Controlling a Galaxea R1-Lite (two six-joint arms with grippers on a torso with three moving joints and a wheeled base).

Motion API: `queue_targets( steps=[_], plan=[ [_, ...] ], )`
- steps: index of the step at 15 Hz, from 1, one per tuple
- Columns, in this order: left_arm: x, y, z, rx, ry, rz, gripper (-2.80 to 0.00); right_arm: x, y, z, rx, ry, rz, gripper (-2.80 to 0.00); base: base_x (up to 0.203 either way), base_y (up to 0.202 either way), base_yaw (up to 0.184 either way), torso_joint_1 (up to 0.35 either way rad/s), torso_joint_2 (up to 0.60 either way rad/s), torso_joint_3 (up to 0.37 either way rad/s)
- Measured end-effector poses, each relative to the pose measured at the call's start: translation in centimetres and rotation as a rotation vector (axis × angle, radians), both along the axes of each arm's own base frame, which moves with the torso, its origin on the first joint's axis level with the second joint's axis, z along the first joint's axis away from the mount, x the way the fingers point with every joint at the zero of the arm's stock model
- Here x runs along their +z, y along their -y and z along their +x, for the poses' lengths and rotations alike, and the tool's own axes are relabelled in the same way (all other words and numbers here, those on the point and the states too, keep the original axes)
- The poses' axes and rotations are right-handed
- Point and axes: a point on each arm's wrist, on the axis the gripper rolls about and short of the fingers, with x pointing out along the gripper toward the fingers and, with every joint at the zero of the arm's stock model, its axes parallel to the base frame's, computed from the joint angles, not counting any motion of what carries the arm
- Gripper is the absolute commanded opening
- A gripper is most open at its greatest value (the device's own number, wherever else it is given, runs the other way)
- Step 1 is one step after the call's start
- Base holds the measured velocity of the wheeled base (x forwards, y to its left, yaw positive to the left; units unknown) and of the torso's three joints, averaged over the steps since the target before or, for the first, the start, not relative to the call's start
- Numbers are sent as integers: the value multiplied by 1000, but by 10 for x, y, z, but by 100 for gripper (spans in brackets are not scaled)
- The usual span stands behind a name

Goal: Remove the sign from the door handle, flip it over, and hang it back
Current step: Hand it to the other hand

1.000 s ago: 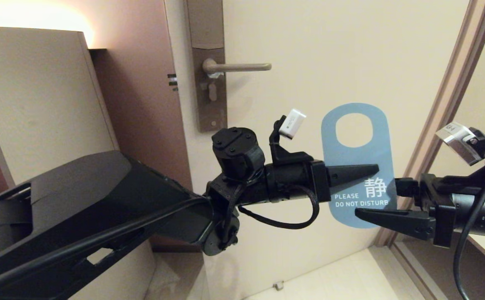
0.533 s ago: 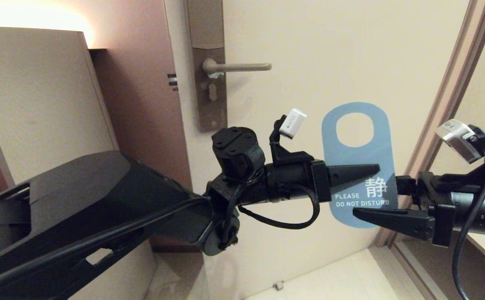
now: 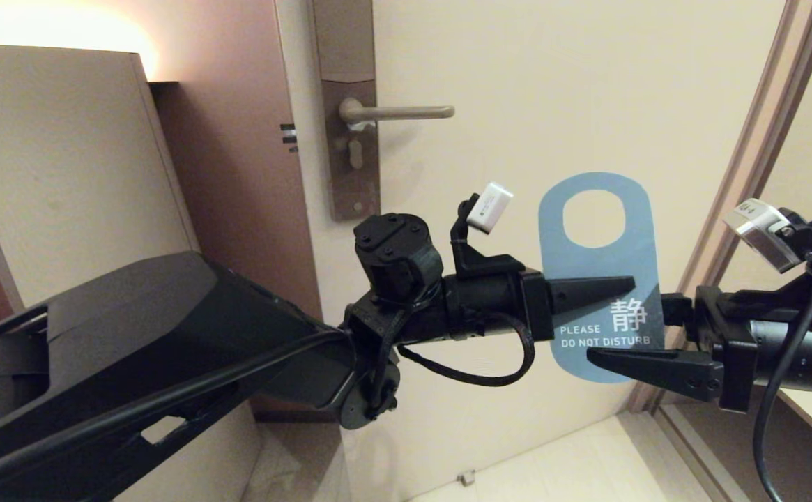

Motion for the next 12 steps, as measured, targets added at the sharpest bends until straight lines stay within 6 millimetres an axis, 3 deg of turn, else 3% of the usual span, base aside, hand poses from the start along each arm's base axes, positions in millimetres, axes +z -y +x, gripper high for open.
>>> queue_targets(
  steps=[1, 12],
  plan=[
    [0, 0, 0, 2, 5, 0, -280, 0, 0, 0, 0, 0, 0, -280, 0, 0, 0, 0, 0, 0],
    [-5, -1, -1, 4, 4, 12, -280, -3, 0, -1, 10, -4, -4, -280, 0, 0, 0, 0, 0, 0]
  ],
)
